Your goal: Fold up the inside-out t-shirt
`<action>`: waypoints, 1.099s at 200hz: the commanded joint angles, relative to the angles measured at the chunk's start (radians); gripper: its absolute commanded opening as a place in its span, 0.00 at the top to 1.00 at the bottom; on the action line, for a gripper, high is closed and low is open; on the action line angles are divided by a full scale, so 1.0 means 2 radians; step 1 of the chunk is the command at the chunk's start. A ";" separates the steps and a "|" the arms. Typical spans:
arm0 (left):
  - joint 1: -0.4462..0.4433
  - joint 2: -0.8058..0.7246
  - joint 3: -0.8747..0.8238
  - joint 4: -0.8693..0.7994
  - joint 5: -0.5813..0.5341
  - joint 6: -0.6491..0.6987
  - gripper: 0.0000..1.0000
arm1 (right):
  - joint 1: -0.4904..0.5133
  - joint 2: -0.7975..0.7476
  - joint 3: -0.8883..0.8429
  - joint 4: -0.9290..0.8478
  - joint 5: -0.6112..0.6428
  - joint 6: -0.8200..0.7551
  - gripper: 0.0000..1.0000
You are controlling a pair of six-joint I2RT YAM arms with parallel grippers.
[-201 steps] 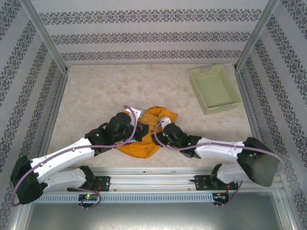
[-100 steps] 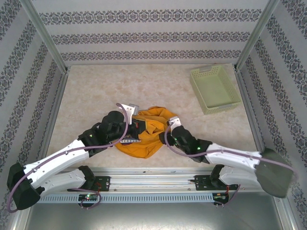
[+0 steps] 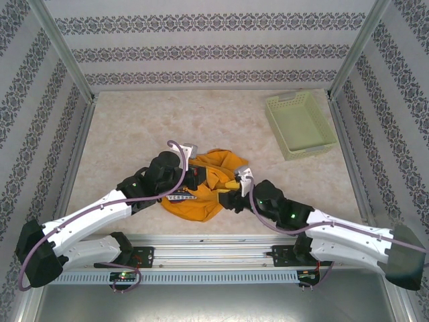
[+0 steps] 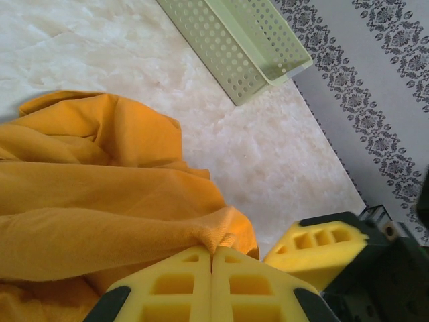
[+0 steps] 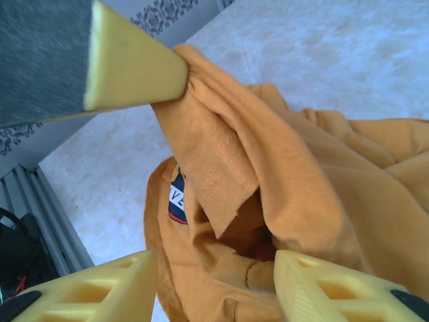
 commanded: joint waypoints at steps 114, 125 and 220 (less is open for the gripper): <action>0.005 0.007 0.021 0.031 0.034 -0.025 1.00 | 0.004 0.132 0.077 0.042 0.016 0.035 0.54; 0.005 0.007 0.022 0.029 0.033 -0.025 1.00 | 0.004 0.134 0.081 0.039 0.019 0.033 0.60; 0.025 0.066 0.060 -0.100 -0.022 0.008 0.82 | -0.007 0.053 0.134 -0.099 0.029 0.065 1.00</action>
